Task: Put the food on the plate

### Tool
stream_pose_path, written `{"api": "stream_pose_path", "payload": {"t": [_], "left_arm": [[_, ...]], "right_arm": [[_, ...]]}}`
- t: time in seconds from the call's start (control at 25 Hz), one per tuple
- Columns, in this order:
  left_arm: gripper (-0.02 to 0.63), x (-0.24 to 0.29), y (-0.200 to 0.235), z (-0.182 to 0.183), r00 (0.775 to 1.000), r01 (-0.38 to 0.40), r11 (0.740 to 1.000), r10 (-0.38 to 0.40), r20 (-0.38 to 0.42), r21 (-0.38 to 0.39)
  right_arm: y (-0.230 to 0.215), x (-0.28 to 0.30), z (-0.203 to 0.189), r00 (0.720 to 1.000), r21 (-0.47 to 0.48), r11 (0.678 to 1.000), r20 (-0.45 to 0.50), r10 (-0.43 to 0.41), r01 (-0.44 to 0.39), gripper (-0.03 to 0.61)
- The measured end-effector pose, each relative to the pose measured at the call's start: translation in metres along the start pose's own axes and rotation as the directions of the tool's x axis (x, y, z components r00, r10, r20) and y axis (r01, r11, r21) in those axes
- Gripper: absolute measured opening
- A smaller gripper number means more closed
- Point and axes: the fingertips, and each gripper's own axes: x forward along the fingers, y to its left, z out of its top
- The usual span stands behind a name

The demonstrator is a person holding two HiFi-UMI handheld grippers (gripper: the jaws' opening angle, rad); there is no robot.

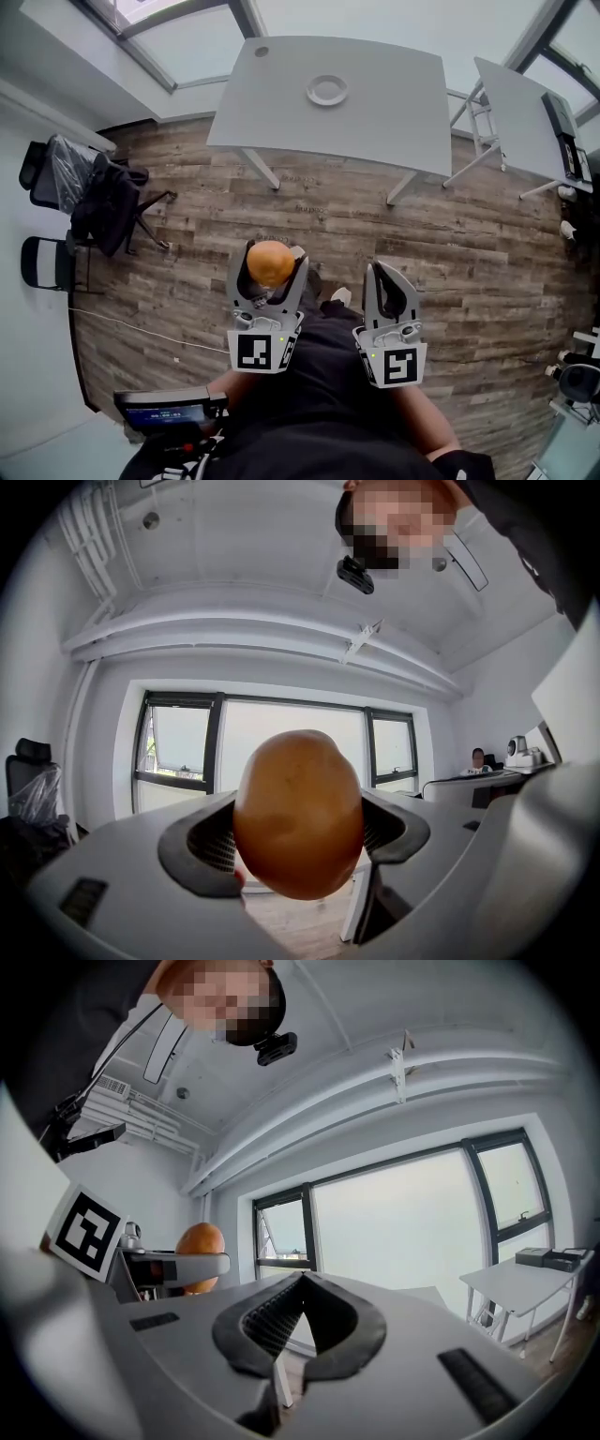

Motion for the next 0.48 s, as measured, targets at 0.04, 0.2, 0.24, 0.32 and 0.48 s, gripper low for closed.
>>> {"api": "stream_pose_path", "payload": {"t": [0.04, 0.2, 0.24, 0.32, 0.48], "left_arm": [[0.354, 0.002, -0.003, 0.000, 1.000, 0.007, 1.000, -0.007, -0.001, 0.002], [0.354, 0.012, -0.015, 0.001, 0.999, 0.036, 0.999, -0.036, 0.001, 0.003], [0.354, 0.015, -0.016, 0.000, 0.999, 0.044, 0.999, -0.044, 0.000, 0.000], [0.354, 0.026, -0.017, -0.003, 0.998, 0.058, 0.998, -0.059, -0.005, -0.011], [0.354, 0.050, -0.016, -0.013, 0.997, 0.080, 0.996, -0.081, -0.021, -0.039]], "right_arm": [[-0.003, 0.000, 0.000, 1.000, 0.003, 1.000, 0.001, -0.006, 0.006, -0.003], [-0.012, -0.002, 0.000, 1.000, 0.005, 1.000, -0.005, -0.013, 0.013, -0.003], [-0.013, -0.001, -0.001, 1.000, 0.006, 1.000, -0.012, -0.005, 0.005, -0.003], [-0.014, 0.003, -0.006, 0.999, 0.013, 1.000, -0.036, 0.002, -0.002, -0.003], [-0.022, 0.015, -0.022, 0.995, 0.003, 1.000, -0.103, 0.009, -0.008, -0.003]]}}
